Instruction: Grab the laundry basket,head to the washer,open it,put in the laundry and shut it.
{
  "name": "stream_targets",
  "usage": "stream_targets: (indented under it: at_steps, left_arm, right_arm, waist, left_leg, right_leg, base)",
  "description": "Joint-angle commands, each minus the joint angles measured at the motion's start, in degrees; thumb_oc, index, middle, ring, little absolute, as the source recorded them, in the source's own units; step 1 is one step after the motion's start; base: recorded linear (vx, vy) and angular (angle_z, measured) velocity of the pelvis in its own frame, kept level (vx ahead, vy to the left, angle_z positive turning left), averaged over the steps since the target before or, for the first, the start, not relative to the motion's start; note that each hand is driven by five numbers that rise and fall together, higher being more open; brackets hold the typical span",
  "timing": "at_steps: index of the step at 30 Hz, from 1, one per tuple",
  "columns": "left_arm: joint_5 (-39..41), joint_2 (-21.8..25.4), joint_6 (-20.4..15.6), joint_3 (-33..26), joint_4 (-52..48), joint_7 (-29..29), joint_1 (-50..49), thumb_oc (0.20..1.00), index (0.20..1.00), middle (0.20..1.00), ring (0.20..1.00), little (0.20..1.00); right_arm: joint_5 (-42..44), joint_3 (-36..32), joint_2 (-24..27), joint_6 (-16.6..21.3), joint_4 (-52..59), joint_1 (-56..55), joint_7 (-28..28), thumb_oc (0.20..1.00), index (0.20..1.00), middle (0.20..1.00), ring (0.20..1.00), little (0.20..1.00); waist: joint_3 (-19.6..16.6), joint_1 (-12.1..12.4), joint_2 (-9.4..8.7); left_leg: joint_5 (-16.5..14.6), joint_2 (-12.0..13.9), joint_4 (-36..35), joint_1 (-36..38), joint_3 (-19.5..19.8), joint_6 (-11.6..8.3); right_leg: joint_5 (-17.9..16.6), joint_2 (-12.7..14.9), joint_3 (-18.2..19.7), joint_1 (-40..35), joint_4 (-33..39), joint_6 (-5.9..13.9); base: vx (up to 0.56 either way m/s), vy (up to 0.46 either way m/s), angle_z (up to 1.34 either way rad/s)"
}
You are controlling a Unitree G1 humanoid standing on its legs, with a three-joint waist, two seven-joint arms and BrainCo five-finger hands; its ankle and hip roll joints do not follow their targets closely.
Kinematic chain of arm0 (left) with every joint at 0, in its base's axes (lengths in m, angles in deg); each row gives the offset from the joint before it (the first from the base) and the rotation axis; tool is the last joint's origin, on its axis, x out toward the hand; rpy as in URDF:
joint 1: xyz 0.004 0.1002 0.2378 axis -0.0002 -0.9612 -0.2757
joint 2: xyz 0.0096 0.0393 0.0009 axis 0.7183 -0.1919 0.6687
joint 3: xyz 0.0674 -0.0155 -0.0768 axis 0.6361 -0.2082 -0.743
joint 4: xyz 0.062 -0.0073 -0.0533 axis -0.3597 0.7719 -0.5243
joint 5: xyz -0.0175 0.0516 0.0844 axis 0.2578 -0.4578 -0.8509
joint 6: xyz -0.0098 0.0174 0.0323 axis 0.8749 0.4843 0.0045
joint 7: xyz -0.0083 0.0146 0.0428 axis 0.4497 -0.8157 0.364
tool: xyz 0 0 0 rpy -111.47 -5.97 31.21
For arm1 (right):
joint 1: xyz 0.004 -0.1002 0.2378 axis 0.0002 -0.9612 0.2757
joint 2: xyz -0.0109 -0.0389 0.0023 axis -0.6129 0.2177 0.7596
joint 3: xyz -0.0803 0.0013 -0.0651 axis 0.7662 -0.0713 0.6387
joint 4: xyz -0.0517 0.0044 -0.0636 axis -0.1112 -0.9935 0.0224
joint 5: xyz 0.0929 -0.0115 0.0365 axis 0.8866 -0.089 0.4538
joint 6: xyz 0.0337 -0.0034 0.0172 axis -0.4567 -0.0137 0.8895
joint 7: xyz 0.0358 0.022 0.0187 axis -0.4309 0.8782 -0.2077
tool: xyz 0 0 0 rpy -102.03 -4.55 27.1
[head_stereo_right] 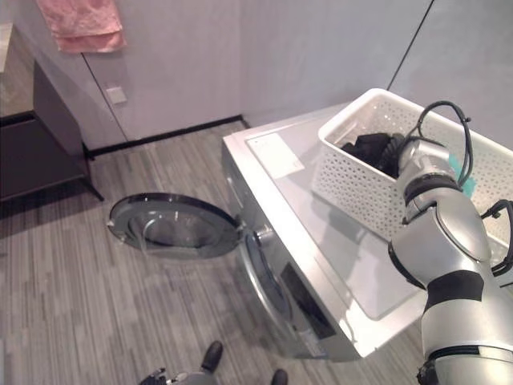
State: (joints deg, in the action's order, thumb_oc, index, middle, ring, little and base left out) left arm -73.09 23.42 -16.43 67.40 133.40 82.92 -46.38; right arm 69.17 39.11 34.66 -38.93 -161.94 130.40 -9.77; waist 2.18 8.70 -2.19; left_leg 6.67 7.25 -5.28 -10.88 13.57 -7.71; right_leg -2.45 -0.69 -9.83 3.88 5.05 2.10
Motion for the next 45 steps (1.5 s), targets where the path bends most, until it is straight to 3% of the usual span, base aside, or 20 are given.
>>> stream_targets:
  at_steps: [1,2,3,4,17,23,26,35,42,45]
  left_arm:
    - [0.95,1.5,-0.2,1.53,2.38,0.6,2.02,1.0,1.0,1.0,1.0,1.0]
    - [0.89,1.47,-0.21,1.55,2.45,0.49,2.09,1.0,1.0,1.0,1.0,1.0]
    - [0.84,1.35,-0.14,1.53,2.66,0.43,2.14,1.0,1.0,1.0,1.0,1.0]
    - [0.77,1.32,-0.13,1.52,2.89,0.35,2.21,1.0,1.0,1.0,1.0,1.0]
    - [0.04,0.66,-0.62,1.03,4.89,-1.25,4.54,1.0,1.0,1.0,1.0,1.0]
    - [0.64,1.05,-1.42,-1.64,5.95,-2.41,4.94,1.0,1.0,1.0,1.0,1.0]
    - [0.84,1.61,-1.93,-2.88,6.47,-3.32,4.95,1.0,1.0,1.0,1.0,1.0]
    - [1.15,1.79,-2.0,-4.33,7.29,-4.58,4.1,1.0,1.0,1.0,1.0,1.0]
    - [1.37,1.84,-2.01,-4.26,7.51,-4.38,4.33,1.0,1.0,1.0,1.0,1.0]
    - [0.74,1.41,-1.96,-3.75,7.33,-3.81,4.13,1.0,1.0,1.0,1.0,1.0]
  right_arm:
    - [1.95,2.87,3.51,-0.71,-2.55,3.49,-0.23,0.602,0.602,0.602,0.602,0.602]
    - [2.11,2.82,3.47,-0.6,-2.5,3.41,-0.3,0.602,0.602,0.602,0.602,0.602]
    - [2.38,2.52,3.49,-0.57,-2.37,3.37,-0.59,0.235,0.235,0.235,0.235,0.235]
    - [2.7,2.27,3.44,-0.54,-2.43,3.42,-1.0,0.2,0.2,0.2,0.2,0.2]
    - [8.73,2.87,4.12,2.05,2.03,12.04,-7.4,0.2,0.2,0.2,0.2,0.2]
    - [18.01,3.85,8.53,4.69,6.06,21.01,-11.24,0.2,0.2,0.2,0.2,0.2]
    - [23.12,4.92,13.34,5.92,4.67,26.47,-13.73,0.2,0.2,0.2,0.2,0.2]
    - [27.65,5.88,17.65,7.92,7.62,32.85,-20.6,0.2,0.2,0.2,0.2,0.2]
    - [25.22,6.32,16.24,6.89,6.2,30.73,-18.42,0.2,0.2,0.2,0.2,0.2]
    - [22.75,5.91,14.09,5.99,5.32,26.94,-14.95,0.2,0.2,0.2,0.2,0.2]
  waist:
    - [3.77,1.39,-2.52]
    - [3.8,1.4,-2.46]
    - [3.85,1.35,-2.37]
    - [3.87,1.35,-2.32]
    - [3.13,-1.01,-3.09]
    - [1.06,-3.01,-4.48]
    - [-0.07,-3.61,-5.09]
    - [-1.6,-4.95,-5.74]
    - [-2.02,-5.39,-5.77]
    - [-1.64,-5.44,-5.75]
  left_leg:
    - [-3.37,2.39,0.28,5.69,-3.29,-0.01]
    - [-3.32,2.38,0.28,5.67,-3.34,-0.02]
    - [-3.38,2.35,0.28,5.64,-3.34,0.01]
    - [-3.46,2.33,0.28,5.67,-3.37,0.03]
    - [-4.92,2.39,0.28,7.37,-5.18,0.09]
    - [-6.01,2.73,0.28,9.13,-6.79,0.1]
    - [-6.48,2.79,0.28,10.03,-7.15,0.05]
    - [-7.25,3.06,0.28,11.31,-8.24,0.02]
    - [-7.46,3.11,0.28,11.91,-8.93,0.22]
    - [-7.41,3.12,0.28,12.3,-8.96,0.33]
  right_leg:
    - [7.13,4.41,3.41,-4.1,-0.56,2.66]
    - [7.11,4.43,3.39,-4.08,-0.55,2.69]
    - [7.09,4.46,3.48,-4.09,-0.54,2.65]
    - [7.03,4.48,3.49,-4.09,-0.52,2.67]
    - [6.5,4.95,4.57,-4.64,-0.6,3.13]
    - [6.34,5.18,5.7,-5.3,-0.76,3.45]
    - [6.43,5.26,5.77,-5.98,-0.76,3.63]
    - [6.54,5.1,6.77,-6.18,-0.97,3.94]
    - [6.35,5.04,7.82,-6.04,-0.98,3.93]
    - [6.48,4.93,7.86,-6.38,-1.02,3.77]
  base:
    - [0.0,0.002,0.06]
    - [0.0,0.0,0.0]
    - [0.0,0.0,0.0]
    - [0.0,0.0,0.0]
    - [0.0,0.013,-0.02]
    - [0.02,0.03,-0.12]
    - [0.03,0.015,-0.09]
    - [0.01,0.005,-0.06]
    - [0.01,0.002,-0.11]
    - [0.01,-0.003,-0.05]
